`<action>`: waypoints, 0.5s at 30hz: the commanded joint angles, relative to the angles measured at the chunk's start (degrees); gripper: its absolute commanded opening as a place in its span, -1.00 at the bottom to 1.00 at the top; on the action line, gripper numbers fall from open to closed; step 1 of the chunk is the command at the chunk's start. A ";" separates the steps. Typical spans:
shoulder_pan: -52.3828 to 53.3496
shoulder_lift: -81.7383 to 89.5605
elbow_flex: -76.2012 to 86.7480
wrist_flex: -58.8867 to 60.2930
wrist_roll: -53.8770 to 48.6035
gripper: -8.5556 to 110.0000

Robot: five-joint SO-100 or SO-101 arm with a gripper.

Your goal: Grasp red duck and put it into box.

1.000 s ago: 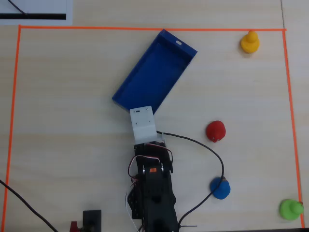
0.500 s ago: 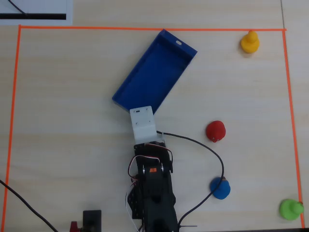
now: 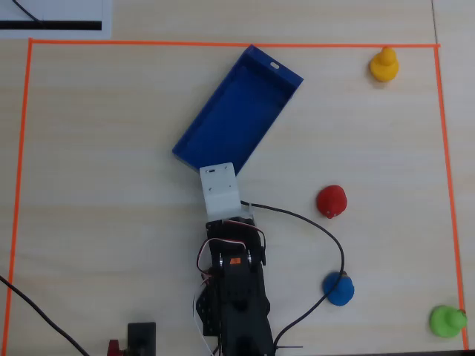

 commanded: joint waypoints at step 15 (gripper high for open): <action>2.20 -0.97 -1.93 -0.26 0.53 -0.85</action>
